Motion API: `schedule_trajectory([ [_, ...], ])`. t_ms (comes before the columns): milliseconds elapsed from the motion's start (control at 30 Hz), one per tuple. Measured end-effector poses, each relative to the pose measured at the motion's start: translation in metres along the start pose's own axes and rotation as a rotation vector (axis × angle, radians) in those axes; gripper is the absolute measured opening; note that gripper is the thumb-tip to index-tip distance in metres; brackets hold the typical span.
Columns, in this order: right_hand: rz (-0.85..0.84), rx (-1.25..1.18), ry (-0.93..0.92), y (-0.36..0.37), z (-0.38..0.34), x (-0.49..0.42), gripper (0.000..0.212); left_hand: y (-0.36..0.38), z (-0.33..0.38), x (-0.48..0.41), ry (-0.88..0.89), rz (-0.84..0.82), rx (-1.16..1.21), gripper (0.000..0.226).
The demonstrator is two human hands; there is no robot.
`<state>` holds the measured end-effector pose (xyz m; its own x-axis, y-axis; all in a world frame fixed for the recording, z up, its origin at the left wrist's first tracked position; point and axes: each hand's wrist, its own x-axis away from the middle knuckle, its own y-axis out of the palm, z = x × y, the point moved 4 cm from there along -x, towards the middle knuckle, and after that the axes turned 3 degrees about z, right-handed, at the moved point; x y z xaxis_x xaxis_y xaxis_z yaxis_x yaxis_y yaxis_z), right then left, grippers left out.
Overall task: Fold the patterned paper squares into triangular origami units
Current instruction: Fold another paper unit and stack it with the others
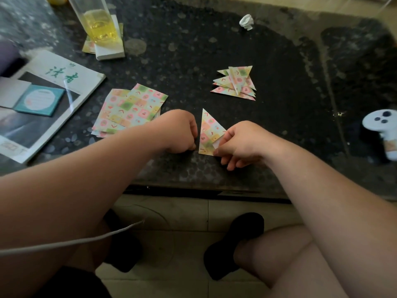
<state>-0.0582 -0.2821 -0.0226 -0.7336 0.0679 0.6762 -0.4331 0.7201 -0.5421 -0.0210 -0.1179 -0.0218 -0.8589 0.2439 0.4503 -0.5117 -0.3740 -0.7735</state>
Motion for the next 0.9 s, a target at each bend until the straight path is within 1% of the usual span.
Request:
schedule_trajectory([
  [67, 0.083, -0.021, -0.015, -0.006, -0.002, 0.0, 0.006, 0.0, -0.004, 0.004, 0.02, 0.034, 0.056, 0.024],
  [100, 0.142, -0.073, -0.016, -0.009, -0.003, -0.001, 0.004, 0.001, -0.004, 0.007, 0.034, 0.051, 0.065, 0.025],
  [167, 0.235, -0.27, 0.016, -0.015, -0.004, -0.003, 0.006, 0.006, -0.005, 0.013, 0.06, 0.085, 0.054, 0.03],
  [200, 0.248, -0.37, 0.039, -0.017, -0.004, -0.004, 0.009, 0.009, -0.005, 0.016, 0.073, 0.099, 0.035, 0.031],
  [300, 0.203, -0.533, 0.059, -0.014, -0.007, -0.006, 0.013, 0.019, -0.005, 0.021, 0.115, 0.145, 0.003, 0.039],
  [367, 0.172, -0.59, 0.008, -0.012, -0.011, -0.006, 0.02, 0.022, -0.005, 0.021, 0.122, 0.172, 0.02, 0.042],
  [433, 0.13, -0.595, -0.067, -0.009, -0.016, -0.006, 0.032, 0.022, -0.004, 0.021, 0.116, 0.192, 0.032, 0.043],
  [500, 0.089, -0.506, -0.137, -0.005, -0.019, -0.005, 0.04, 0.022, -0.003, 0.02, 0.113, 0.203, 0.037, 0.034],
  [567, 0.06, -0.375, -0.188, -0.001, -0.019, -0.006, 0.04, 0.021, -0.003, 0.018, 0.104, 0.214, 0.019, 0.017],
  [667, 0.112, -0.069, -0.306, -0.002, -0.015, -0.007, 0.033, 0.016, -0.008, 0.012, 0.05, 0.204, 0.014, 0.026],
  [733, 0.15, 0.084, -0.368, -0.004, -0.012, -0.007, 0.029, 0.013, -0.011, 0.01, 0.018, 0.193, 0.031, 0.023],
  [800, 0.158, 0.186, -0.426, -0.003, -0.01, -0.006, 0.026, 0.011, -0.013, 0.009, 0.002, 0.211, 0.04, 0.018],
  [900, 0.168, 0.306, -0.539, 0.001, -0.009, -0.005, 0.037, 0.008, -0.015, 0.007, -0.011, 0.245, 0.073, 0.018],
])
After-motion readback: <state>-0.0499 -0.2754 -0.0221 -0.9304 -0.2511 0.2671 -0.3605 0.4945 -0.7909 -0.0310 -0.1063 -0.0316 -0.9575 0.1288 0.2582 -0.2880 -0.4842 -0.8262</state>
